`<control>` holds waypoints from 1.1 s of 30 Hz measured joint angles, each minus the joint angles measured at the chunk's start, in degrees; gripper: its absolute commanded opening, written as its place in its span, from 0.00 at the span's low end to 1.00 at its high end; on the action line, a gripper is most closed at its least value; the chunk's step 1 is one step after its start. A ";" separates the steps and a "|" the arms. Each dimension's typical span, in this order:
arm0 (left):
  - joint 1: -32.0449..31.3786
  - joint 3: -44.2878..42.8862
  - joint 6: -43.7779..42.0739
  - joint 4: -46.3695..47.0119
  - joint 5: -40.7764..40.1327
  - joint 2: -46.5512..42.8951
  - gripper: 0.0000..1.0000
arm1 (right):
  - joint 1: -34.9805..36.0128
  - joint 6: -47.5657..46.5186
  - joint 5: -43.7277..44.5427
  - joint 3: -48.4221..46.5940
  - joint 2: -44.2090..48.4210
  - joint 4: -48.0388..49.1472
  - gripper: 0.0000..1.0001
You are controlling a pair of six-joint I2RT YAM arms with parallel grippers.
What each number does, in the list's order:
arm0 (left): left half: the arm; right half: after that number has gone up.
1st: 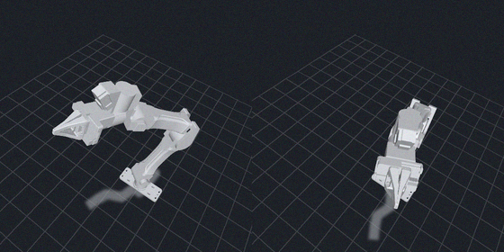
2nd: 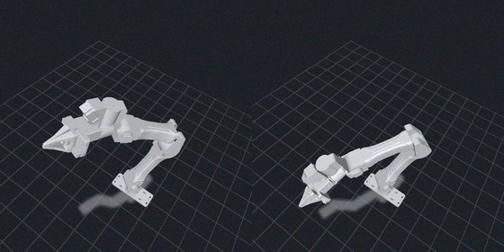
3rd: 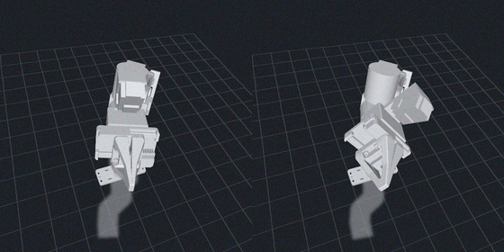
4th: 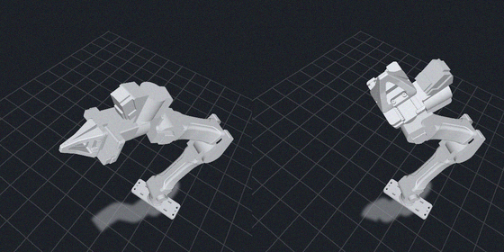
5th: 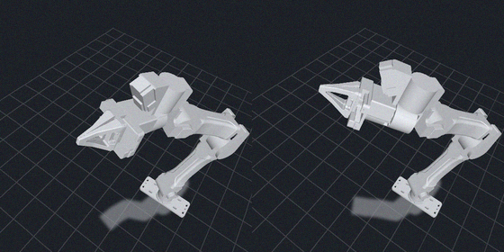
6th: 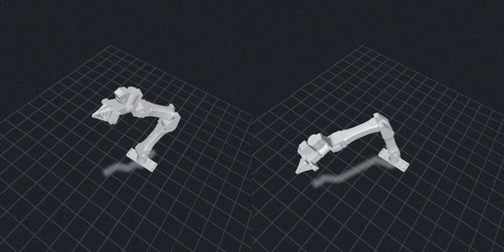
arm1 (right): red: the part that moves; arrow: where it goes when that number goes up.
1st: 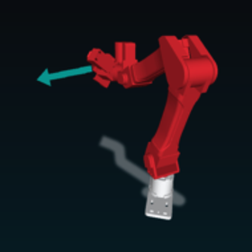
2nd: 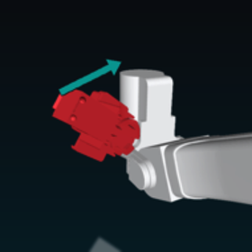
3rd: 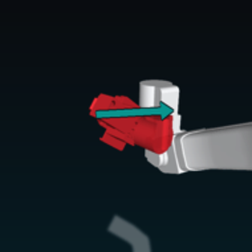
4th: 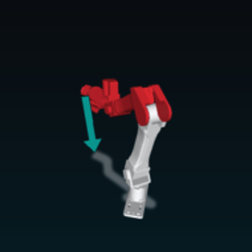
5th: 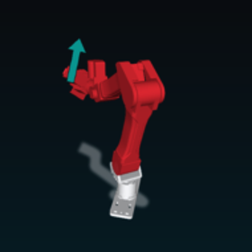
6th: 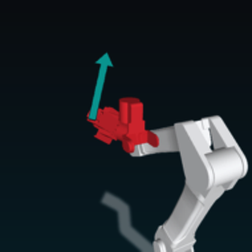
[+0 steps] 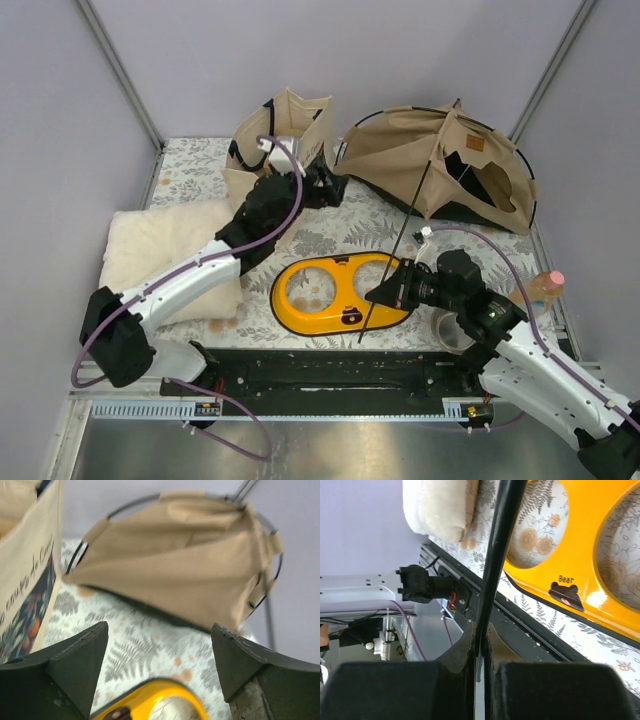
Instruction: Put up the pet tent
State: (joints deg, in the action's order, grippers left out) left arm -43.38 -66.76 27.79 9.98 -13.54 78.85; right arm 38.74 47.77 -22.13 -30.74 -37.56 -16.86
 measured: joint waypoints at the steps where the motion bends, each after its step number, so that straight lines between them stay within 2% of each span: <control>1: 0.57 3.17 -0.39 1.18 0.92 -1.09 0.86 | 0.00 0.61 -0.02 -0.85 -0.37 -0.11 0.00; 2: 0.92 7.13 -0.87 2.91 2.21 -1.84 0.87 | 0.00 1.22 -0.02 -1.68 -0.70 -0.20 0.00; 5: 0.61 15.43 -1.20 6.32 6.49 -0.76 0.99 | 0.00 2.82 -0.02 -3.98 -1.60 -0.31 0.00; 11: -0.52 24.15 1.46 16.50 14.16 8.28 0.99 | 0.00 5.62 -0.02 -8.55 -3.54 -0.63 0.00; 16: -2.27 22.95 5.40 28.57 18.51 17.38 0.92 | 0.00 7.04 0.02 -12.33 -5.70 -1.05 0.00; 25: -5.07 18.84 12.31 53.64 18.56 27.26 0.91 | 0.00 10.08 0.13 -12.85 -6.19 -1.01 0.00; 28: -6.21 17.25 12.74 57.94 16.90 28.81 0.88 | 0.00 11.17 0.15 -12.85 -5.92 -0.92 0.00; 33: -8.85 12.90 12.17 59.56 15.63 29.94 0.78 | 0.00 12.63 0.15 -12.85 -5.57 0.04 0.00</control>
State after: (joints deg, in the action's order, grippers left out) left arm -52.23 -53.87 39.97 69.54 2.09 108.79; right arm 38.74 60.40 -21.98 -43.59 -43.13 -16.82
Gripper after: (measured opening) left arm 0.821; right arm 0.061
